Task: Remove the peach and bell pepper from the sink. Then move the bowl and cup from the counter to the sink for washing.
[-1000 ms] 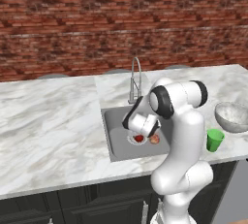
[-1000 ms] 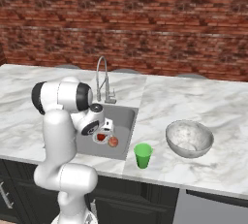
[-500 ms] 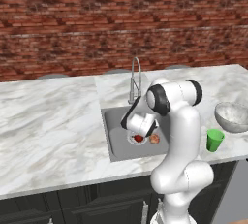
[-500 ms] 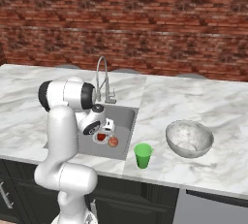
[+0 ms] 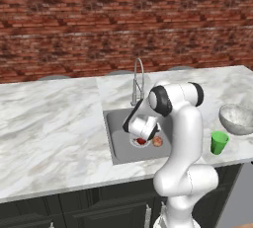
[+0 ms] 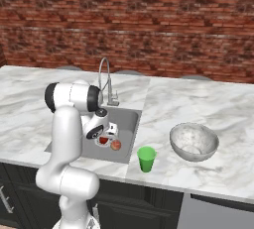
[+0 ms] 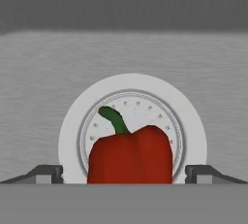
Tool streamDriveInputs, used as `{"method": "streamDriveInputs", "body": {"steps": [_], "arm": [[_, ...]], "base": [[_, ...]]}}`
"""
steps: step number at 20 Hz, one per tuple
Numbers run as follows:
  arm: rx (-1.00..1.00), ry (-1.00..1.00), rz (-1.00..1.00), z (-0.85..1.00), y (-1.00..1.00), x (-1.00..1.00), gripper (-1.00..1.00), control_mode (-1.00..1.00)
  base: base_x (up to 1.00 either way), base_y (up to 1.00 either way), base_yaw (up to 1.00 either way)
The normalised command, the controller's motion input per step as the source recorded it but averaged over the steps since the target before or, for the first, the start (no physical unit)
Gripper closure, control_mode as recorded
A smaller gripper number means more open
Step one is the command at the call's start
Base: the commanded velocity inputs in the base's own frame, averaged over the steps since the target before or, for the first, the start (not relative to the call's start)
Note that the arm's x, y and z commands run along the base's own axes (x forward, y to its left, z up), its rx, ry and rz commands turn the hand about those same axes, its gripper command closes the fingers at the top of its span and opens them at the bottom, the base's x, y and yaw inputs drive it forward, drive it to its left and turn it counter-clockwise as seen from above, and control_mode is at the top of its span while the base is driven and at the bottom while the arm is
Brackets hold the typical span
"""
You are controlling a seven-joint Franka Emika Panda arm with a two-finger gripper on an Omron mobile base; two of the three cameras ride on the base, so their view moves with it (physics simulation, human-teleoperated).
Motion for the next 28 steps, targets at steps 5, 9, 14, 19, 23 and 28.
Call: {"method": "streamDriveInputs", "body": {"steps": [5,9,14,19,23,28], "arm": [[-0.01,0.0,-0.03,-0.15,0.03,0.09,-1.0,-1.0],[-0.02,0.0,-0.03,-0.14,0.05,0.08,-1.0,-1.0],[-0.02,0.0,-0.03,-0.15,0.08,0.04,1.0,-1.0],[-0.01,0.03,-0.05,-0.14,0.06,-0.04,1.0,-1.0],[0.0,0.02,-0.06,-0.12,0.13,-0.04,1.0,-1.0],[0.0,0.0,-0.04,-0.03,0.09,-0.01,1.0,-1.0]], "base": [[0.0,0.0,0.0],[0.0,0.0,0.0],[0.0,0.0,0.0],[0.0,0.0,0.0],[0.0,0.0,0.0],[0.0,0.0,0.0]]}}
